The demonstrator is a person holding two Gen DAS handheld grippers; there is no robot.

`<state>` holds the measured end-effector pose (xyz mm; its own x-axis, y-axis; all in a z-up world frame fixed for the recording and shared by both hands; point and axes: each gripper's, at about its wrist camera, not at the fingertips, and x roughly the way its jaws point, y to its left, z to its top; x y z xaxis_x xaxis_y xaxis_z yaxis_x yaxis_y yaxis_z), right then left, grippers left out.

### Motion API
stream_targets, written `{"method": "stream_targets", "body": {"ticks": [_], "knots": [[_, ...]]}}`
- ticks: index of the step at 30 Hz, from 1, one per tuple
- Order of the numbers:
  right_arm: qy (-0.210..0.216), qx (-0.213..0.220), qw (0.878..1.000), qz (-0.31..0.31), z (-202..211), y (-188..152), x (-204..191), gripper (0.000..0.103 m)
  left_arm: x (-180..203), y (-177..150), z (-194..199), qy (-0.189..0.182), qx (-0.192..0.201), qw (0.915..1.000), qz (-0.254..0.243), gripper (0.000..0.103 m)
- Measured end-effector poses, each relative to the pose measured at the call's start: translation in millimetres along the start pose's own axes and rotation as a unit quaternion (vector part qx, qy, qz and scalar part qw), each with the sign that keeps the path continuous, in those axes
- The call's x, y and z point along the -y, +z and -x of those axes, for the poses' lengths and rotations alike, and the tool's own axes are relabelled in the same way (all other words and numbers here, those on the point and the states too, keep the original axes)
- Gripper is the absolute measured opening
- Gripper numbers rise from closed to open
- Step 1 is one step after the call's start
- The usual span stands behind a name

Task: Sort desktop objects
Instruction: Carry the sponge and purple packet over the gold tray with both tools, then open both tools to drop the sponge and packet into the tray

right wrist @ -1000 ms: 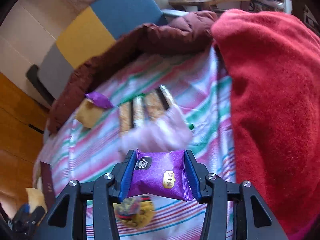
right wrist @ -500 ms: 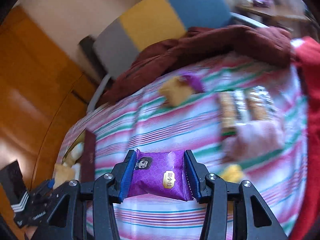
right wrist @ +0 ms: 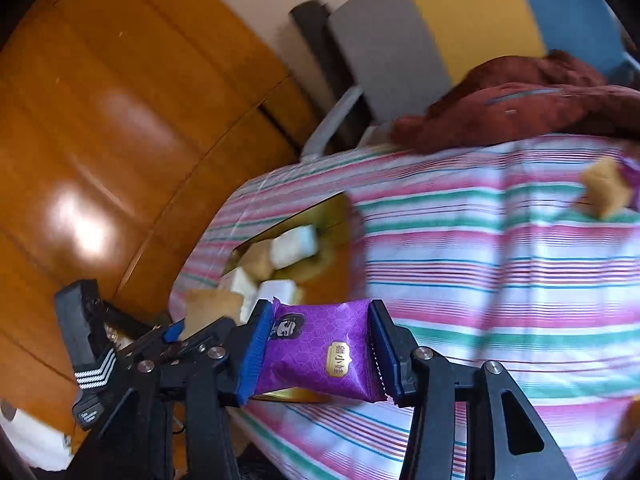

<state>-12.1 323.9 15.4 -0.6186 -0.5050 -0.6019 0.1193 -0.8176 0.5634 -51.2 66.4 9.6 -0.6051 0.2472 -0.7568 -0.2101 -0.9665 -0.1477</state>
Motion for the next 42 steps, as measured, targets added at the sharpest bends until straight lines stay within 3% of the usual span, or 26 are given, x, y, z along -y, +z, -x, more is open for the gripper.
{"method": "stream_targets", "body": {"ticks": [8, 11, 14, 19, 23, 31, 42], "knots": [[0.044, -0.052, 0.998, 0.007, -66.4, -9.2, -48.3, 0.054, -57.7, -8.7, -6.6, 0.017, -0.017, 0.9986, 0.048, 0.066], [0.059, -0.071, 0.996, 0.000, -85.6, -16.4, -54.7, 0.059, -65.8, -13.0, -8.4, 0.020, -0.018, 0.9979, 0.058, 0.069], [0.064, -0.089, 0.994, -0.013, -99.9, -25.1, -55.7, 0.063, -69.7, -16.9, -10.6, 0.024, -0.020, 0.9977, 0.061, 0.083], [0.067, -0.100, 0.993, -0.017, -107.0, -34.4, -54.3, 0.064, -79.1, -21.0, -11.5, 0.037, -0.019, 0.9961, 0.078, 0.083], [0.050, -0.097, 0.994, -0.014, -102.1, -37.7, -54.0, 0.068, -80.4, -21.6, 1.3, 0.054, 0.003, 0.9955, 0.077, 0.082], [-0.031, -0.064, 0.996, 0.054, -83.1, -44.0, -69.0, 0.080, -59.5, -14.2, 26.4, 0.060, 0.041, 0.9959, 0.054, 0.082], [-0.109, -0.035, 0.986, 0.120, -63.1, -53.8, -76.1, 0.086, -27.5, -18.5, 30.3, 0.063, 0.037, 0.9972, 0.012, 0.082]]}}
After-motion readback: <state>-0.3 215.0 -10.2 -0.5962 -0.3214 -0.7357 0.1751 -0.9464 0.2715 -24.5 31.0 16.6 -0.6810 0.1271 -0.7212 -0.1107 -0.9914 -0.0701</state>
